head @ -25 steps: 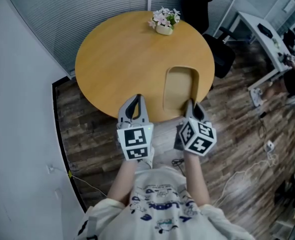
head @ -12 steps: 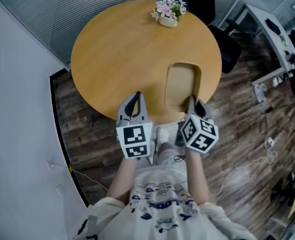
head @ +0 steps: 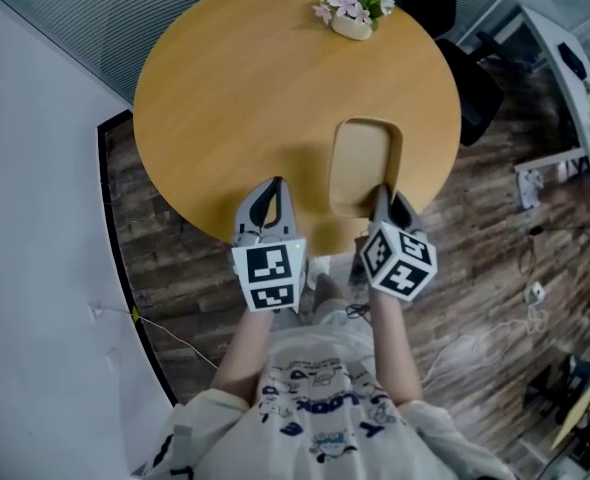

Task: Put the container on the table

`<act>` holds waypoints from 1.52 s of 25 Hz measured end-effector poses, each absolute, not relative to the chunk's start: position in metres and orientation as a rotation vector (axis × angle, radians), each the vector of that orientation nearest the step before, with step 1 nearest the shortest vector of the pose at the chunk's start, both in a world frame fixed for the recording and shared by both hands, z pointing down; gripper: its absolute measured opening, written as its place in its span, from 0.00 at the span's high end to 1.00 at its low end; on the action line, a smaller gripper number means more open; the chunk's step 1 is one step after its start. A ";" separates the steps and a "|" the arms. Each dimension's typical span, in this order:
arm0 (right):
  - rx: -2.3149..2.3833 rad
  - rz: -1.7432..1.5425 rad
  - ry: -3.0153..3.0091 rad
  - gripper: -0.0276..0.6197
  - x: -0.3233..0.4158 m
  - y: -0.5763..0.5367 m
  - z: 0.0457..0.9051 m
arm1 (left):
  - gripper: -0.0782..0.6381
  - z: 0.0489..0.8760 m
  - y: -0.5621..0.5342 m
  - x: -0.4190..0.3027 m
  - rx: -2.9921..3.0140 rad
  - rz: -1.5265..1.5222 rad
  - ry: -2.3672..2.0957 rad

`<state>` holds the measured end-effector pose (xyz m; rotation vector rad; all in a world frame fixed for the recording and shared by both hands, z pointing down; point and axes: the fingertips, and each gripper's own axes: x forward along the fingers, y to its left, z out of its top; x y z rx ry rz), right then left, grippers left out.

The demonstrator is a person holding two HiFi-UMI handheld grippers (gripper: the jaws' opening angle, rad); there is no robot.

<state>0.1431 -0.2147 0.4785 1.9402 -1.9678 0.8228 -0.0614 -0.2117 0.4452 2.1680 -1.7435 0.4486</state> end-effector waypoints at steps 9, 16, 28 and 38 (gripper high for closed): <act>1.833 0.868 -1.936 0.94 0.148 -0.253 0.515 | 0.89 0.475 -0.242 -0.056 2.083 0.499 -1.747; 1.762 0.916 -1.900 0.94 0.150 -0.273 0.548 | 0.89 0.504 -0.256 -0.051 2.009 0.525 -1.728; 1.669 0.974 -1.829 0.94 0.149 -0.283 0.599 | 0.89 0.556 -0.257 -0.058 1.890 0.597 -1.706; 1.622 1.003 -1.785 0.94 0.145 -0.285 0.628 | 0.89 0.582 -0.262 -0.063 1.839 0.617 -1.687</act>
